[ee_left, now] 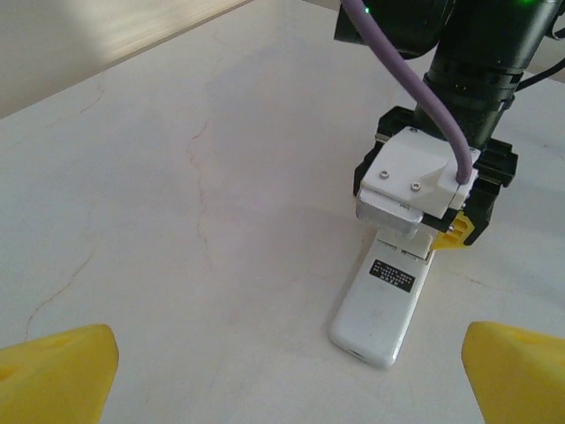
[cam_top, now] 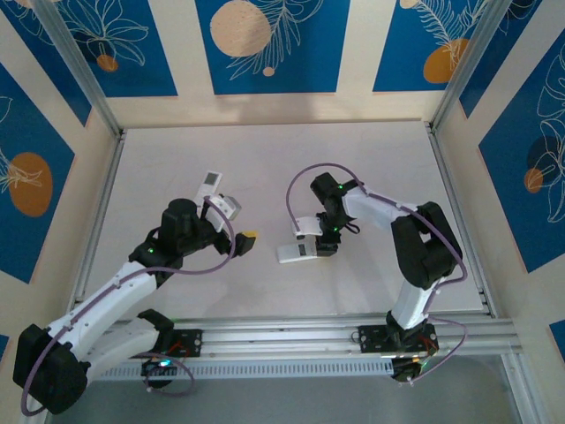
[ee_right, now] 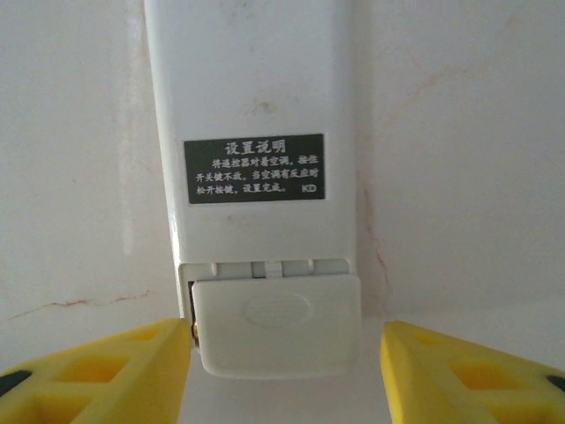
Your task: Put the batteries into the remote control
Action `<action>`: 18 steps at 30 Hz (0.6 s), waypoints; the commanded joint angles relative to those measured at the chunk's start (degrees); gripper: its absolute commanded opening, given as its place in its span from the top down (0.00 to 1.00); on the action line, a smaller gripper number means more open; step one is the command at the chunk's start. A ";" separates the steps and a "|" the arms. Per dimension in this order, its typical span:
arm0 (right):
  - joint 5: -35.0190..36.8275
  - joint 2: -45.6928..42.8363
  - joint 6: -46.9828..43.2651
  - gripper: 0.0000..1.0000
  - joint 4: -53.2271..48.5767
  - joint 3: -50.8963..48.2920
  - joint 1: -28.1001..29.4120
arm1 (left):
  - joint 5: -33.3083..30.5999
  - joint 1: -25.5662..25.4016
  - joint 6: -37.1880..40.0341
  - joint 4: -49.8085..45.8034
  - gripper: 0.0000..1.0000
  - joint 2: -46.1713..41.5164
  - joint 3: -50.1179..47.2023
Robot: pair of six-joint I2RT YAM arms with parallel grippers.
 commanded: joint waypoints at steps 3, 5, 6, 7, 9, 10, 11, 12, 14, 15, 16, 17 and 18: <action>-2.93 -6.12 7.76 0.40 -0.88 2.56 -1.04 | 1.98 0.25 -2.99 1.16 0.00 1.65 0.86; -2.13 -7.98 15.84 0.41 2.14 2.51 -1.32 | 1.51 0.25 -7.05 0.37 0.00 3.00 2.02; -1.73 -8.84 23.93 0.40 4.56 2.64 -1.03 | 1.31 0.26 -10.19 0.14 0.00 3.97 2.41; -2.12 -9.60 31.35 0.40 6.21 2.77 -0.93 | 1.42 0.25 -13.29 -0.01 0.00 4.98 2.70; -3.52 -12.94 55.58 0.41 11.35 -0.18 -1.97 | 1.66 0.08 -20.46 -0.79 0.00 7.43 3.41; -5.69 -15.29 64.20 0.41 13.78 -2.95 -2.43 | 1.19 -0.16 -23.54 -1.36 0.00 8.31 3.71; -7.61 -18.62 71.33 0.42 17.28 -6.67 -2.37 | 0.40 -0.53 -26.33 -2.02 0.00 9.44 4.02; -6.34 -22.07 77.34 0.42 19.97 -10.12 -1.64 | -1.09 -1.20 -29.02 -2.80 0.00 10.38 4.47; -2.61 -27.51 87.37 0.38 20.36 -14.01 -1.80 | -4.22 -2.93 -33.66 -4.14 0.03 12.44 5.30; 0.31 -29.47 92.48 0.37 17.80 -14.62 -3.08 | -4.50 -3.75 -35.50 -4.35 0.04 14.16 5.76; 0.63 -30.24 95.22 0.40 15.19 -15.14 -4.68 | -4.51 -4.37 -36.49 -4.35 0.05 15.69 6.23; -0.85 -30.40 96.16 0.42 13.50 -16.04 -6.44 | -4.59 -5.21 -37.40 -4.11 0.06 17.51 6.64; -2.79 -29.99 95.99 0.45 12.49 -17.01 -7.84 | -4.51 -6.17 -37.76 -3.53 0.06 19.59 7.05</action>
